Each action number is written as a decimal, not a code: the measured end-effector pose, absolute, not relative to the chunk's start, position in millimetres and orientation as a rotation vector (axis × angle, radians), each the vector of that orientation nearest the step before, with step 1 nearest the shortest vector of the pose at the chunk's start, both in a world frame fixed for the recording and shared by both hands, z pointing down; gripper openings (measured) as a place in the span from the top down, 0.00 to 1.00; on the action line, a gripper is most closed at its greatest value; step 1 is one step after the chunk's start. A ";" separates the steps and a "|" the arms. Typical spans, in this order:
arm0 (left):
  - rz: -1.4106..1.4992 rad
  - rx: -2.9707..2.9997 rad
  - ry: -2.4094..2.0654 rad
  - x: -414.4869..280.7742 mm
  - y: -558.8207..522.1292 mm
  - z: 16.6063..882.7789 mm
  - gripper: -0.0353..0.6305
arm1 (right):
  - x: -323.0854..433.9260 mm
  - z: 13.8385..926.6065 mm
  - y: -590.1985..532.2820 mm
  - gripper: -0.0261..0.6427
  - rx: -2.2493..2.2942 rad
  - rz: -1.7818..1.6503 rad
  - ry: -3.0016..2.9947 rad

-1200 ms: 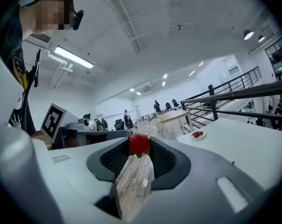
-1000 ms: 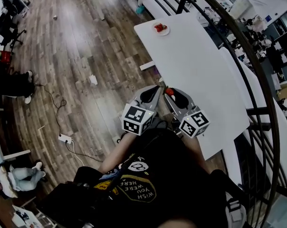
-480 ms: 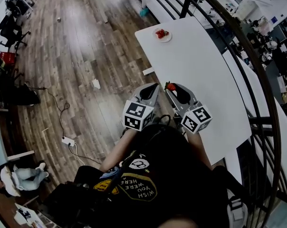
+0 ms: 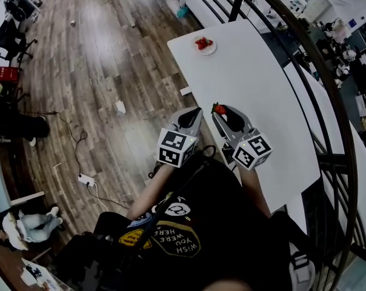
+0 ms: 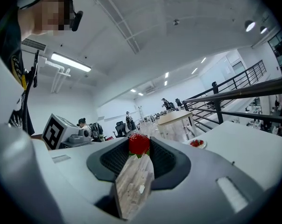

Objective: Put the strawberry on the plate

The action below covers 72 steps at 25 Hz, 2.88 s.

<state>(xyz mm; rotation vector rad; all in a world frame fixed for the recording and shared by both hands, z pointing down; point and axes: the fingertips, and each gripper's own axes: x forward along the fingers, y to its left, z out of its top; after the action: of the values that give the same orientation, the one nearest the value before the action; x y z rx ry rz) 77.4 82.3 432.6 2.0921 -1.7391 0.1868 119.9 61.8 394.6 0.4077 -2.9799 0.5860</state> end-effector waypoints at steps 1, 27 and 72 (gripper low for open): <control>0.189 2.101 -1.730 77.1 78.8 432.4 0.95 | 119.0 397.1 58.9 0.75 0.415 0.591 -2.974; 0.120 2.228 -1.541 -37.1 36.8 422.7 0.95 | 25.1 411.8 17.8 0.75 0.700 0.582 -2.877; 0.246 2.231 -1.422 -92.3 -148.3 454.1 0.95 | -15.3 442.7 -146.5 0.75 0.799 0.662 -2.769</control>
<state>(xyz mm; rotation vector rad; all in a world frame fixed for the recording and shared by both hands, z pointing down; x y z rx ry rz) -92.3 -148.3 454.1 2.2310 -1.4223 0.2464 -15.3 -146.5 442.7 0.7991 -2.7690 0.6621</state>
